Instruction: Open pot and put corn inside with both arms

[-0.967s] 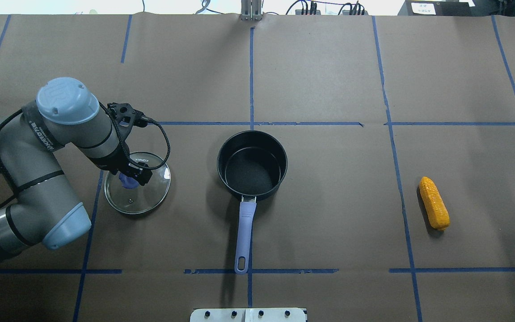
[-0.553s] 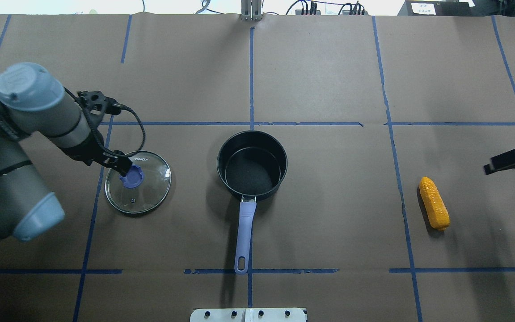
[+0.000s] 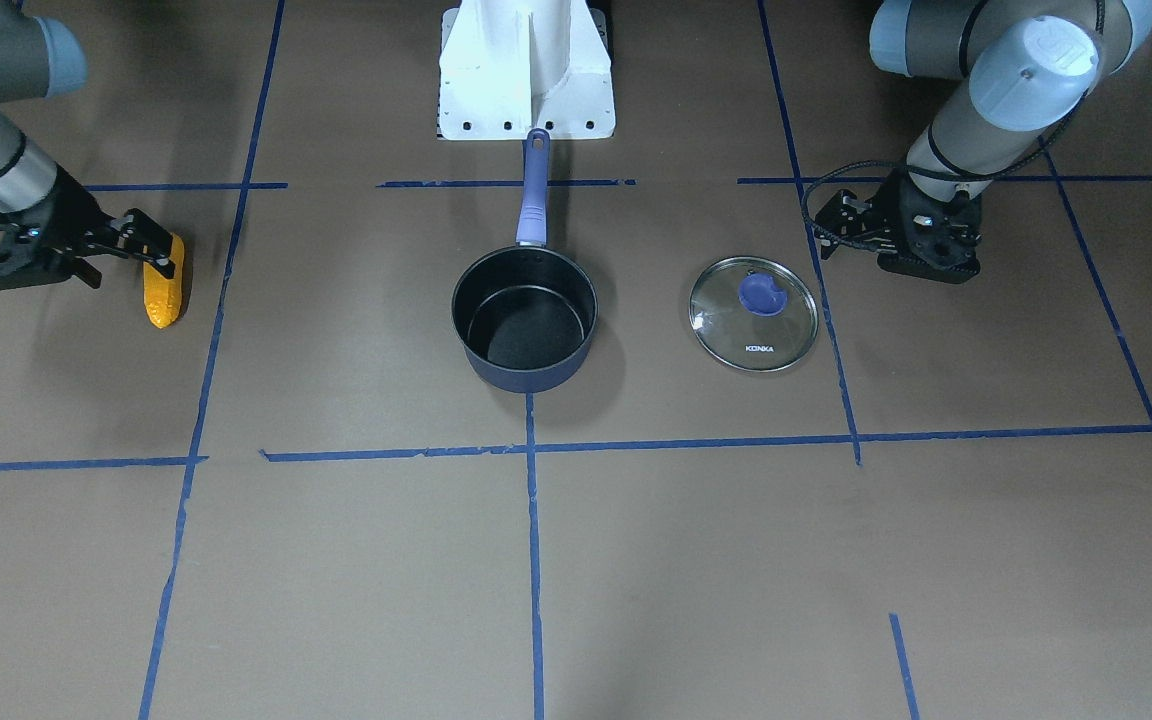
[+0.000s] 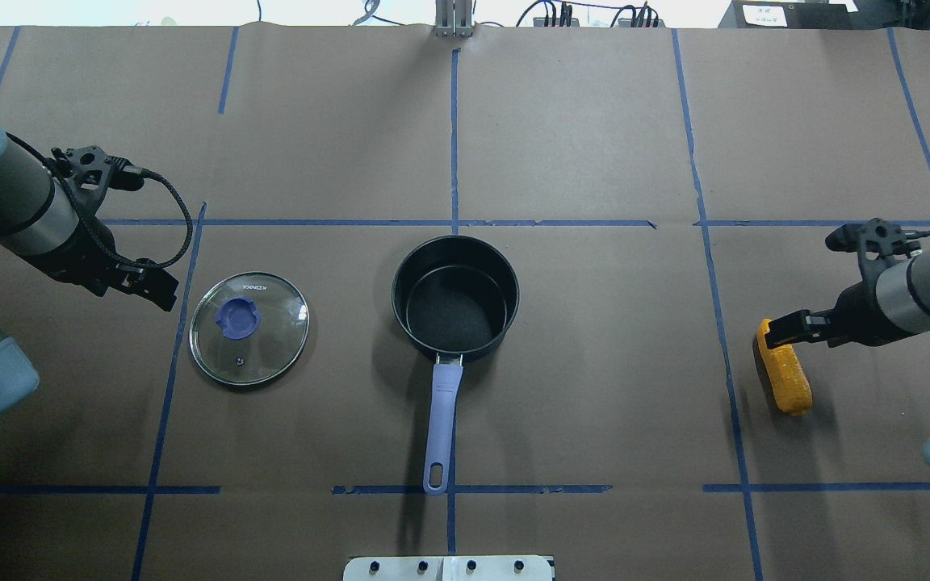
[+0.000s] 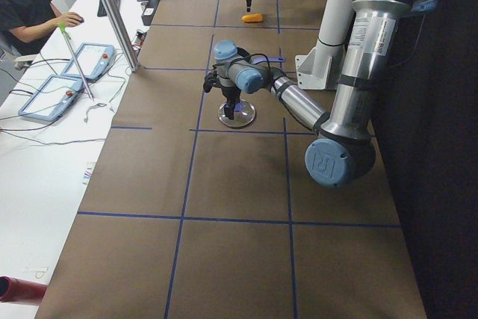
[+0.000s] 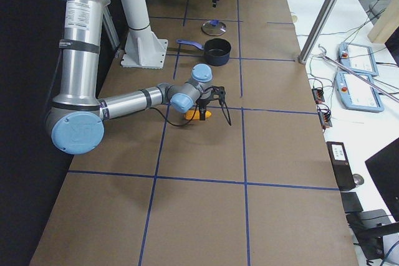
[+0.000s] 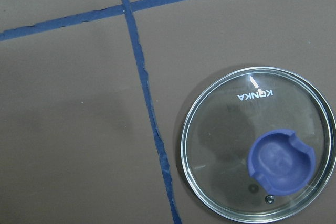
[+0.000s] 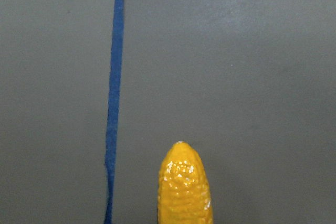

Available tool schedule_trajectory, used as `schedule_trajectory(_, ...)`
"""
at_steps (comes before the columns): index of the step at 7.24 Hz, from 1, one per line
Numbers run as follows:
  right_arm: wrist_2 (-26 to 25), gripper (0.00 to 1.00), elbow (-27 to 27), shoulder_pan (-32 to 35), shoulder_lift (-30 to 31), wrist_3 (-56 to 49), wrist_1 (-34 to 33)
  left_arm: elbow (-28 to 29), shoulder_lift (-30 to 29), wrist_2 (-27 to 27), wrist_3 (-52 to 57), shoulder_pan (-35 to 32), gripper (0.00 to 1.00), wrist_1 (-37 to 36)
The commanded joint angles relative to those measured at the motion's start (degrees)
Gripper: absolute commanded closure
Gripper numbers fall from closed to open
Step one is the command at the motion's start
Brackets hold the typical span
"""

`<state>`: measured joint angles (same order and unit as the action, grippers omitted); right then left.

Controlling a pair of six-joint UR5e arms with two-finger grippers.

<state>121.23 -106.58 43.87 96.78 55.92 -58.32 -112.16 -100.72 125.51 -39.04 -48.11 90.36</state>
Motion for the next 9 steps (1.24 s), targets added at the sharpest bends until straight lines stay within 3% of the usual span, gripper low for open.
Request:
schedule_trajectory(1, -1.6, 0.01, 1.0, -3.3, -0.2, 0.3, 0.0, -0.3, 0.0, -0.1, -0.3, -0.1, 0.0, 0.0)
schedule_trajectory(3, -2.8, 0.06, 2.2, -4.7, -0.3, 0.3, 0.0, -0.3, 0.1, -0.1, -0.3, -0.1, 0.0, 0.0)
schedule_trajectory(4, -3.1, 0.29, 2.3, -4.7, -0.3, 0.4, 0.0, -0.3, 0.1, -0.1, -0.3, -0.1, 0.0, 0.0)
schedule_trajectory(5, -3.1, 0.76, 2.3, -4.6, -0.3, 0.7, 0.0, -0.7, 0.1, -0.2, -0.3, -0.1, 0.0, 0.0)
schedule_trajectory(6, -3.1, 0.99, 2.3, -4.6, -0.3, 0.7, 0.0, -0.7, 0.1, -0.2, -0.4, -0.1, 0.0, 0.0)
schedule_trajectory(8, -2.4, 1.0, -3.6, -4.5, -1.0, 0.9, -1.8, -2.5, 2.5, 0.3, 0.5, -3.6, 0.0, -0.2)
schedule_trajectory(9, -2.7, 1.0, -4.9, -4.6, -5.8, 5.9, -3.2, -5.7, 8.1, 0.8, 5.8, -7.4, 0.0, -0.1)
